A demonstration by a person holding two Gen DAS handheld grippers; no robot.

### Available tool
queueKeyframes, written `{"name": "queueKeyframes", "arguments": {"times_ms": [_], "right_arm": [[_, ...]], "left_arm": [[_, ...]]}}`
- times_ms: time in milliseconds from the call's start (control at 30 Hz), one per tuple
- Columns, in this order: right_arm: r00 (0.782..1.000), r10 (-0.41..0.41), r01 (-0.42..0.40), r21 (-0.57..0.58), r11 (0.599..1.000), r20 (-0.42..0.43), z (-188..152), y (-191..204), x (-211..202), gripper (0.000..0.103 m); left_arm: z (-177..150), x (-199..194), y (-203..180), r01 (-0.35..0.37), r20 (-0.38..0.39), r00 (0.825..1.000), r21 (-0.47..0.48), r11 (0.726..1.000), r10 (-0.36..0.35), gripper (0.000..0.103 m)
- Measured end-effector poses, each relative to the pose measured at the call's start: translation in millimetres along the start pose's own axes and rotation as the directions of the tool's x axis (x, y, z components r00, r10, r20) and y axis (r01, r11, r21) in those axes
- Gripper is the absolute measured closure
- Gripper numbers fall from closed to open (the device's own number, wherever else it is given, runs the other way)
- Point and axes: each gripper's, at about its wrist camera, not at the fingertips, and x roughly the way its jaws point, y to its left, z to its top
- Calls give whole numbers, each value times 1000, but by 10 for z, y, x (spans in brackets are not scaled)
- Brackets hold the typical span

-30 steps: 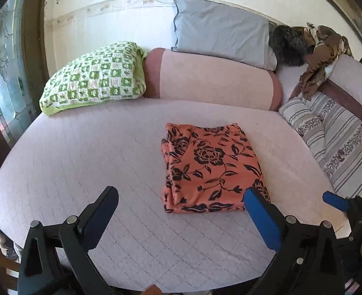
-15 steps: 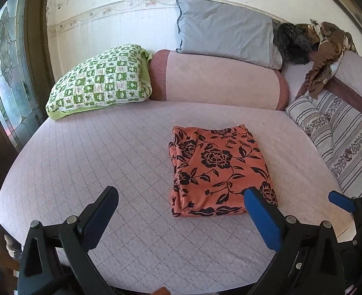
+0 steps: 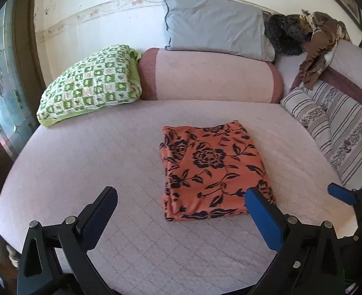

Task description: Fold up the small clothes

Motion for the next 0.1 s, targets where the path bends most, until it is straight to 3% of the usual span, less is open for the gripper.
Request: {"name": "queueKeyframes", "arguments": {"times_ms": [100], "right_arm": [[1000, -4, 4, 1, 1000, -1, 22, -9, 36, 0]], "left_arm": [[27, 30, -3, 0, 5, 1000, -5, 1000, 0, 0]]}}
